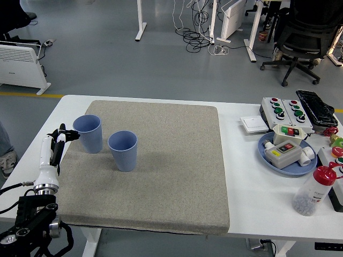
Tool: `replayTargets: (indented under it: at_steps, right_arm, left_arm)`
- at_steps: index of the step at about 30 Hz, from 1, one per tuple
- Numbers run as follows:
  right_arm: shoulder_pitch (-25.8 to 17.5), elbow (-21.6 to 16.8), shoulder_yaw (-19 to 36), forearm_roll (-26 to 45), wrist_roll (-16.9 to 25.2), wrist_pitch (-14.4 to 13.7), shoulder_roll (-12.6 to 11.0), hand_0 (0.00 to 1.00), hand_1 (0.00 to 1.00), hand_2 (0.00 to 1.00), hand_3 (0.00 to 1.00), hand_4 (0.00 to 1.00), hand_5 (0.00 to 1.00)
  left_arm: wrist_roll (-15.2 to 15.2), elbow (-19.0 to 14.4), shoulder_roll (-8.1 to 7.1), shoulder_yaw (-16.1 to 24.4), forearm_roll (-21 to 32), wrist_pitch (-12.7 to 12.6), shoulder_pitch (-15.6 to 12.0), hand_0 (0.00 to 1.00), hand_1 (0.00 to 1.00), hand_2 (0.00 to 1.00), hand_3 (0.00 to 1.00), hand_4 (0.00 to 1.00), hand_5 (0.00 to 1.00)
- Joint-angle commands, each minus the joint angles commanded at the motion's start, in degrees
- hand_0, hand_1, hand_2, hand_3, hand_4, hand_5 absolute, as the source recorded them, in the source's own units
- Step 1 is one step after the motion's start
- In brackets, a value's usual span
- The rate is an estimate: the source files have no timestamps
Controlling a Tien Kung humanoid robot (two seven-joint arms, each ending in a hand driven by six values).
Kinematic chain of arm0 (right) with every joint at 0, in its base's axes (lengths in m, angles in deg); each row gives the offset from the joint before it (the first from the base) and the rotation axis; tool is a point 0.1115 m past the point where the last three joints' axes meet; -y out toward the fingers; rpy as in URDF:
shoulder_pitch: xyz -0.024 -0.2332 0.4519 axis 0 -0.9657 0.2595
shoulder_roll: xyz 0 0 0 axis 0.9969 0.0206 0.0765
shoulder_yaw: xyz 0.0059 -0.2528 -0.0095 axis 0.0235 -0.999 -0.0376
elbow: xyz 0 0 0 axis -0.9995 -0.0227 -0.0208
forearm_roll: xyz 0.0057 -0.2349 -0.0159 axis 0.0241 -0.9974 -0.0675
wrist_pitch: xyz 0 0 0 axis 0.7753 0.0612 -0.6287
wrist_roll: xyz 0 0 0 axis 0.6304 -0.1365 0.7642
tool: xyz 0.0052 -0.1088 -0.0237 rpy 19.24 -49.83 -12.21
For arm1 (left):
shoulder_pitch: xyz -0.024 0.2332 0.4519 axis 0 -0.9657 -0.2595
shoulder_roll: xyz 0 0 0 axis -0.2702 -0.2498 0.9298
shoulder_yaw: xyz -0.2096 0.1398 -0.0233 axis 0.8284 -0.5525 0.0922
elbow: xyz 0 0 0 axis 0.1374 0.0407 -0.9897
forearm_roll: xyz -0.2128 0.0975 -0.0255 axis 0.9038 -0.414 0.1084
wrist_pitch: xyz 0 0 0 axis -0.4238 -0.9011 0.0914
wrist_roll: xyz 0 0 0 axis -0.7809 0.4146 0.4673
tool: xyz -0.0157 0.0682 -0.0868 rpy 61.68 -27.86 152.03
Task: Push cup pick cup insert cup
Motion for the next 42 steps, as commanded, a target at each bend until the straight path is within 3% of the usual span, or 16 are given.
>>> replayTargets:
  at_steps: [4,5,6,10,11,15,16,17,20,23,26,33,35,40,41,42]
  right_arm:
    - [0.0,0.0,0.1,-0.3,-0.1,0.0,0.0,0.688,0.610,0.644,0.591,0.114,0.526]
    - [0.0,0.0,0.2,-0.3,-0.1,0.0,0.0,0.688,0.610,0.644,0.591,0.112,0.525]
    - [0.0,0.0,0.2,-0.3,-0.2,0.0,0.0,0.688,0.610,0.644,0.591,0.112,0.525]
    - [-0.1,0.0,0.3,-0.3,-0.2,0.0,0.0,0.688,0.610,0.644,0.591,0.112,0.525]
    - [-0.1,0.0,0.3,-0.4,-0.3,0.0,0.0,0.688,0.610,0.644,0.591,0.112,0.524]
    - [-0.2,0.0,0.4,-0.7,-0.4,-0.1,-0.1,0.688,0.610,0.644,0.591,0.112,0.524]
    - [-0.3,0.0,0.4,-0.8,-0.4,-0.1,-0.1,0.688,0.610,0.644,0.591,0.112,0.524]
    - [-0.4,0.0,0.4,-0.8,-0.4,-0.2,-0.1,0.688,0.610,0.642,0.591,0.112,0.523]
    - [-0.5,-0.1,0.6,-1.4,-0.5,-0.2,-0.1,0.688,0.610,0.642,0.591,0.112,0.523]
    - [-0.5,-0.1,0.6,-1.5,-0.6,-0.3,-0.1,0.688,0.610,0.642,0.591,0.112,0.522]
    - [-0.7,-0.2,0.5,-1.3,-0.5,-0.3,-0.1,0.688,0.610,0.642,0.591,0.112,0.522]
    - [-1.0,-0.2,0.6,-1.5,-0.5,-0.4,-0.2,0.688,0.610,0.642,0.591,0.112,0.520]
    - [-1.1,-0.2,0.8,-1.7,-0.6,-0.4,-0.2,0.689,0.610,0.641,0.591,0.114,0.517]
    - [-1.3,-0.3,1.2,-2.6,-0.8,-0.5,-0.1,0.689,0.610,0.641,0.591,0.114,0.517]
    - [-1.4,-0.3,1.3,-2.8,-0.9,-0.5,-0.1,0.689,0.610,0.640,0.592,0.114,0.515]
    - [-1.4,-0.3,1.3,-2.9,-0.9,-0.5,-0.1,0.689,0.610,0.640,0.592,0.114,0.515]
  left_arm:
    - [0.0,-7.7,-2.33,1.9,-4.3,-1.2,-0.5,0.424,0.445,0.416,0.398,0.521,0.998]
    - [0.0,-9.5,-2.87,2.3,-6.3,-1.4,-0.3,0.513,0.568,0.531,0.524,0.713,0.960]
    - [0.4,-11.1,-3.42,2.7,-8.2,-0.9,0.0,0.513,0.568,0.531,0.524,0.713,0.960]
    - [8.7,-17.2,-6.70,4.0,-17.9,7.0,2.7,0.513,0.568,0.531,0.524,0.713,0.960]
    - [11.3,-18.1,-7.42,3.4,-20.5,8.8,3.5,0.915,0.894,0.889,0.891,0.900,0.814]
    - [20.0,-21.1,-10.74,-0.8,-29.5,16.7,7.9,0.915,0.894,0.889,0.891,0.900,0.814]
    - [22.5,-21.1,-11.36,-2.5,-32.1,19.2,9.4,0.915,0.894,0.889,0.891,0.900,0.814]
    - [24.7,-20.8,-11.70,-4.2,-34.4,21.3,11.0,0.998,0.977,0.998,0.998,0.992,0.676]
    - [30.5,-19.2,-11.93,-7.8,-41.5,26.9,14.6,0.998,0.977,0.998,0.998,0.992,0.676]
    - [32.9,-17.4,-11.77,-11.0,-48.9,31.5,17.4,0.998,0.989,0.998,0.998,0.998,0.597]
    - [34.7,-15.5,-11.42,-14.1,-56.4,36.0,19.7,0.998,0.989,0.998,0.998,0.998,0.597]
    - [36.4,-13.3,-10.94,-16.8,-72.3,40.7,21.3,0.998,0.990,0.998,0.998,0.998,0.564]
    - [36.6,-12.8,-10.74,-17.0,-73.7,41.2,21.5,0.987,0.975,0.998,0.998,0.970,0.493]
    - [36.8,-11.3,-10.25,-17.0,-75.8,41.3,21.7,0.987,0.975,0.998,0.998,0.970,0.493]
    - [36.6,-11.0,-10.19,-16.8,-76.1,40.8,21.7,0.712,0.847,0.908,0.906,0.856,0.318]
    - [36.4,-10.8,-10.15,-16.7,-76.4,40.4,21.6,0.712,0.847,0.908,0.906,0.856,0.318]
